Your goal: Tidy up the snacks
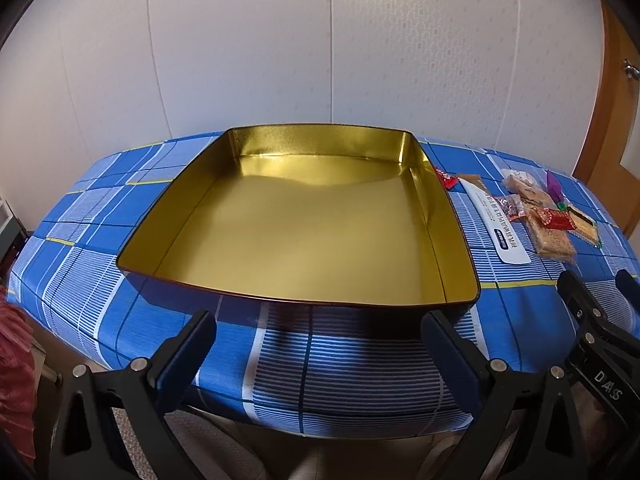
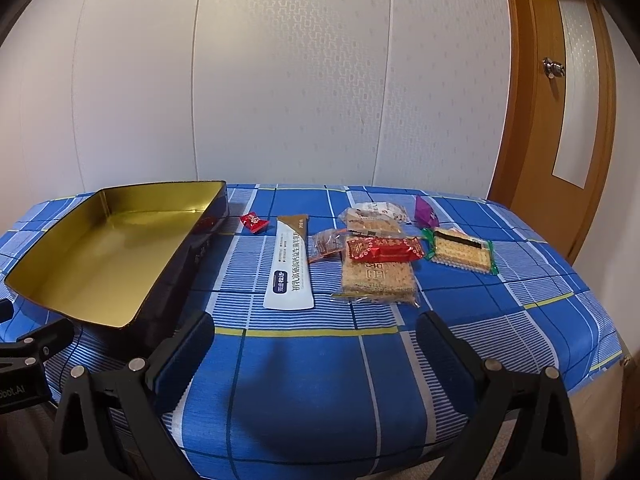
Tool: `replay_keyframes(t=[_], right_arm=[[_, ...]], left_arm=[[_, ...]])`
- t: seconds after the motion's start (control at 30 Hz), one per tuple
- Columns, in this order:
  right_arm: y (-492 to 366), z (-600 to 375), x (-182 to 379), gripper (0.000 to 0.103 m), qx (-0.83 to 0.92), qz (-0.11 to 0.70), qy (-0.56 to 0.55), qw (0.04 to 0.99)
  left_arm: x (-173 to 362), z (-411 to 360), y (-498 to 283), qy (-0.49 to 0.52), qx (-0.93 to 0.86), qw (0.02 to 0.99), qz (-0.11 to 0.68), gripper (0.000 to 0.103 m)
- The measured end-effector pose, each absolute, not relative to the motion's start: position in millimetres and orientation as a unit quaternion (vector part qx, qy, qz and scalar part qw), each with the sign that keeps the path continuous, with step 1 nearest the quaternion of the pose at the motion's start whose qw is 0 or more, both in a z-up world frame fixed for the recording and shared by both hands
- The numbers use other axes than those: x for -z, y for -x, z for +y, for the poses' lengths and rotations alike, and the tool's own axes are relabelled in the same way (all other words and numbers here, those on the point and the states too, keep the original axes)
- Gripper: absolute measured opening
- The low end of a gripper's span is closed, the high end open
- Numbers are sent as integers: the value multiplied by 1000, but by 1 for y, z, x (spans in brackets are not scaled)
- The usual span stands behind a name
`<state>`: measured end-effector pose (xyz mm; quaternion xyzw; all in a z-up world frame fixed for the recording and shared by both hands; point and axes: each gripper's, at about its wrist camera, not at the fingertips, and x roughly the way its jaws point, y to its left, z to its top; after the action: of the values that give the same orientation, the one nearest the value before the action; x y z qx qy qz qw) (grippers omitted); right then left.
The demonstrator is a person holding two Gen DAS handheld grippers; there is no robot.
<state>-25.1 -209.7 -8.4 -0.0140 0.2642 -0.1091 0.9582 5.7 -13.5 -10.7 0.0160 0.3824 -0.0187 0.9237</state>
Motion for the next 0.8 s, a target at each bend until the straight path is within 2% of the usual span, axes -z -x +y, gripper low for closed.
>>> replay_keyframes(t=[0.8], right_arm=[[24,-211,10,102,107,267,16,958]], left_arm=[[13,-12,-7,-18,13,922,386,103]])
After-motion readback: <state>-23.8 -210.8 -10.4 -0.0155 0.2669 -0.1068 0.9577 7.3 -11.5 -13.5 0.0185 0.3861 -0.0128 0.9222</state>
